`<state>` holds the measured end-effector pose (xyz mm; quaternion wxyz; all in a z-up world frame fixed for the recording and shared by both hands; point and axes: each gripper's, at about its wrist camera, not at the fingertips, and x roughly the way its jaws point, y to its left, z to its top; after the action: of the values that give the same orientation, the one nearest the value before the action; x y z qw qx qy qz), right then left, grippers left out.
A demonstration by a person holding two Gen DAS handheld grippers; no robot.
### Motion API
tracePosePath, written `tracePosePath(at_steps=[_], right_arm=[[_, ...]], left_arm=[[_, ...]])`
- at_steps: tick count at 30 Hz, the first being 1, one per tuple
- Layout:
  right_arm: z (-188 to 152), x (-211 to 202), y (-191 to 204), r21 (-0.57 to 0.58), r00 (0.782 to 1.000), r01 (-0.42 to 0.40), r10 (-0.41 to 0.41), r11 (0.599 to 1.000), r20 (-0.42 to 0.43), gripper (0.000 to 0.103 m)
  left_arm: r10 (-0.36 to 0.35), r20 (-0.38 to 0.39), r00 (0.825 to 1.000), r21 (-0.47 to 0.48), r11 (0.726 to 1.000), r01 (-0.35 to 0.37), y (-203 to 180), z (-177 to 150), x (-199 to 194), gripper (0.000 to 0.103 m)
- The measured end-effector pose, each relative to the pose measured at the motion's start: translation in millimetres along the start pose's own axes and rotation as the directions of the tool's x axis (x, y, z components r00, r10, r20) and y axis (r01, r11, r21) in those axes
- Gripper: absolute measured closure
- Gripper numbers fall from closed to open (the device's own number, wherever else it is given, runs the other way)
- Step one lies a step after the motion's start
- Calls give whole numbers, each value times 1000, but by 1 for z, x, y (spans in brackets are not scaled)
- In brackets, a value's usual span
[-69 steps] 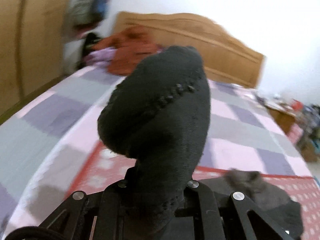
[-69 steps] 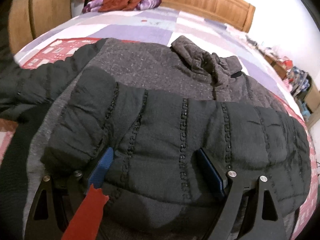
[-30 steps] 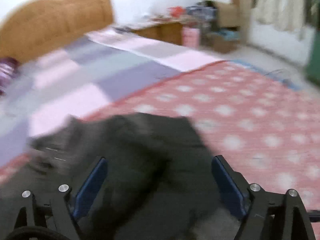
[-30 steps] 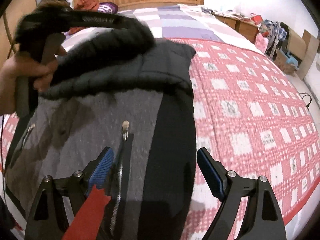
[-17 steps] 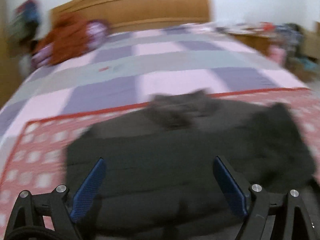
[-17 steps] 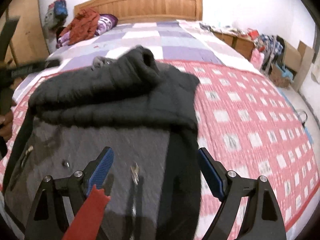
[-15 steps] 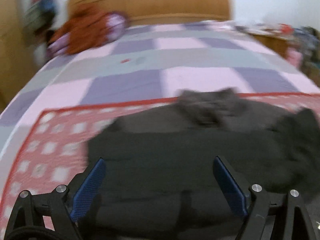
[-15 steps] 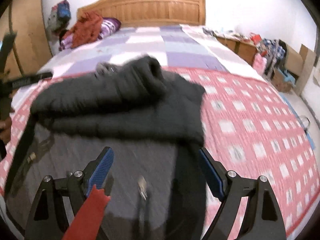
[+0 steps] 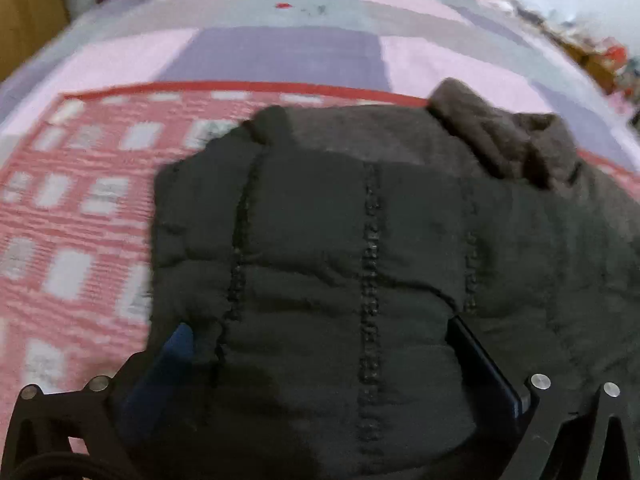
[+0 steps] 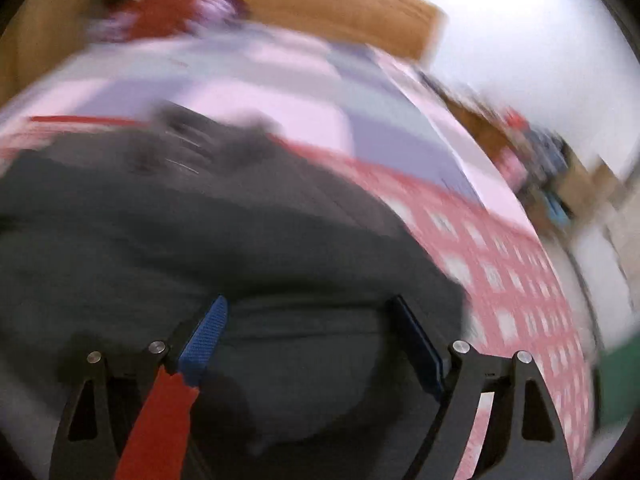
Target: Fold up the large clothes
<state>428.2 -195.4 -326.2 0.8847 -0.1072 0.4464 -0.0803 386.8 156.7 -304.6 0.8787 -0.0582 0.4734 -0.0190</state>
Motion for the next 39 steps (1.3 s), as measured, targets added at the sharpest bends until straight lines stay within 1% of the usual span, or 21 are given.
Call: tracePosePath(at_steps=[1,2,4,5,9,12,14,16,18,20,22,24,26,27,28,29,30,32,34,36,39], right_arm=[[-8,16,-27,126,990,-127,134,984,-47,11],[-13,21,-36,164,983,-166,177,972,-52,11],[-12,13,-20,14,995,-95,95,995,-5,10],[-12,12,-14,-12,997,-77,77,997,3,10],[-13,18,-25,65,991,-135,135,989,5,8],[-10,4,-28,30,989,-148,147,988,32,8],[-12,-25,-28,17,987,-129,127,991,102,8],[-11,-56,-23,10,972,-117,112,993,208,8],[-7,-79,-10,-5,949,-141,137,990,285,8],[4,-91,20,-43,929,-195,199,980,313,8],[15,-91,58,-110,914,-260,282,959,292,8],[22,-78,95,-187,918,-284,323,940,230,8],[22,-46,117,-241,949,-260,294,935,113,8],[18,-28,114,-244,971,-207,230,947,70,8],[14,-13,97,-210,977,-189,205,959,53,8],[13,-6,78,-158,974,-206,218,966,68,9],[13,-2,61,-124,982,-154,166,980,90,18],[13,3,35,-105,989,-52,66,993,134,22],[15,17,24,-103,990,-92,103,990,101,21],[19,27,31,-121,991,-87,98,989,87,21],[24,38,35,-120,991,-99,108,988,77,21]], left_arm=[[-1,-1,1000,20,1000,1,-3,-1,2,0],[14,3,1000,53,999,-14,-8,-1,4,0],[21,9,1000,67,997,-21,-10,-1,4,0],[6,0,1000,51,999,-6,-7,1,3,0],[-32,-9,999,53,998,32,-2,6,-8,0],[-57,67,996,80,995,52,1,11,-39,0],[-81,128,988,105,992,68,2,13,-57,0],[-80,177,981,129,990,57,0,16,-66,0],[-80,176,981,143,988,55,-5,21,-61,0],[-74,138,988,149,987,53,-14,25,-45,0],[-35,70,997,144,989,25,-19,26,-23,0],[24,-27,999,129,991,-20,-13,21,9,0],[-23,-46,999,79,996,27,3,16,21,0],[-59,-44,997,56,997,62,8,15,22,0],[-63,-37,997,61,996,65,8,15,22,0],[-56,-23,998,96,994,58,3,15,21,0],[-44,-3,999,131,990,44,-3,14,20,0],[-40,9,999,139,989,39,-7,13,25,0],[-37,7,999,108,993,36,-6,14,33,0],[-35,26,999,99,995,32,-4,12,38,0],[-35,48,998,138,990,28,-5,8,38,0]])
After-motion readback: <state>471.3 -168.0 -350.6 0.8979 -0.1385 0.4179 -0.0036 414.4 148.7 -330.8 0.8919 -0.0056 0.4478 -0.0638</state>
